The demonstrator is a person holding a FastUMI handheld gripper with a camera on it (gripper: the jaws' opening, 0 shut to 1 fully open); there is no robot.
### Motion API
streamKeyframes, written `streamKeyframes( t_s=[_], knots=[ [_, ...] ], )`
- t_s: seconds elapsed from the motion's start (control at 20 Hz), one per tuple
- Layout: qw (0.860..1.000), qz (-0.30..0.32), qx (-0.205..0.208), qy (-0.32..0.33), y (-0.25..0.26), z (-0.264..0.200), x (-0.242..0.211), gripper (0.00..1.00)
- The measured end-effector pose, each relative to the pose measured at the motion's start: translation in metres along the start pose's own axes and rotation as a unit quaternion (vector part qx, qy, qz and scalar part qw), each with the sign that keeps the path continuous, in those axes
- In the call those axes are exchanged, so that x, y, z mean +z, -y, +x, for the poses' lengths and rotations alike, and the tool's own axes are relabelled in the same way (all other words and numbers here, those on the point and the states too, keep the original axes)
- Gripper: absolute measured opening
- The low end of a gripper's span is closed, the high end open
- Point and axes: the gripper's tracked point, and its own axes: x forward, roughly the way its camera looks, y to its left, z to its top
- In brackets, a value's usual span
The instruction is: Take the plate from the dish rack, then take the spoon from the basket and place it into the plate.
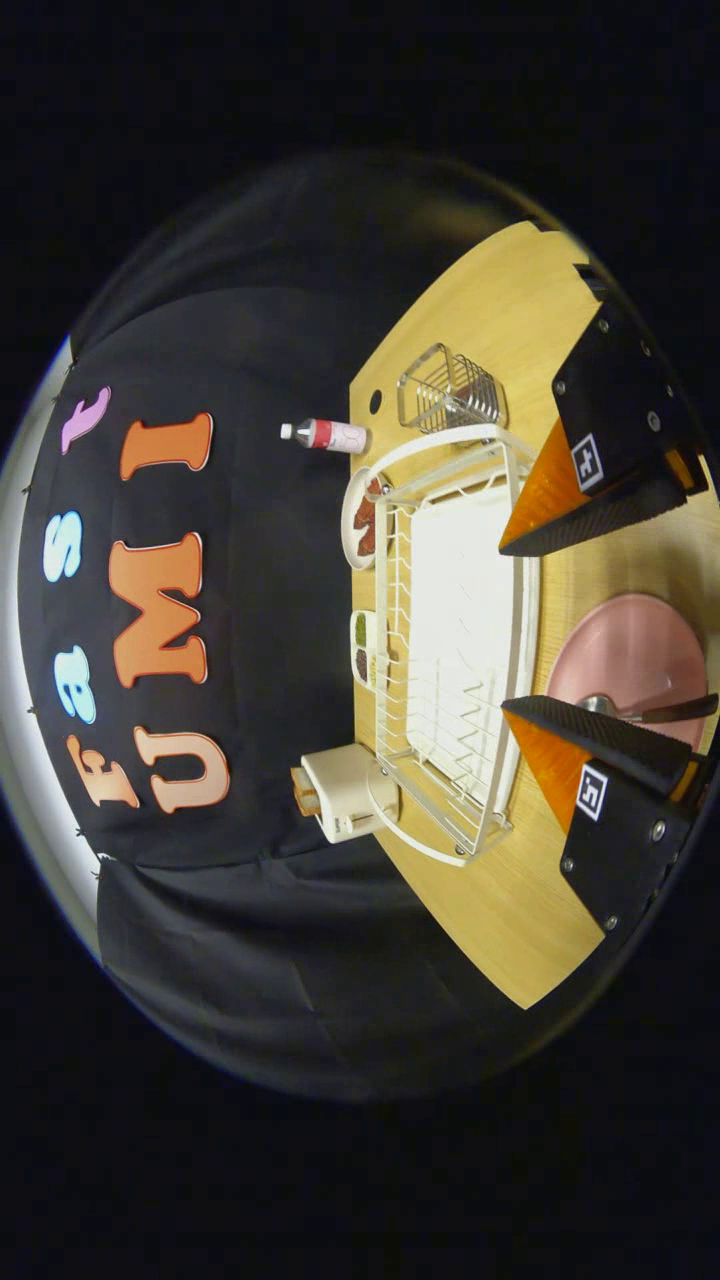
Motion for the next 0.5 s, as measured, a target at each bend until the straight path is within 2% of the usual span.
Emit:
streamKeyframes(
  t_s=[0.2,0.5],
  knots=[
    [0.999,0.005,-0.029,0.030,0.037,-0.011,0.046,0.96],
    [0.995,-0.017,-0.062,0.077,0.080,-0.036,0.111,0.97]
  ],
)
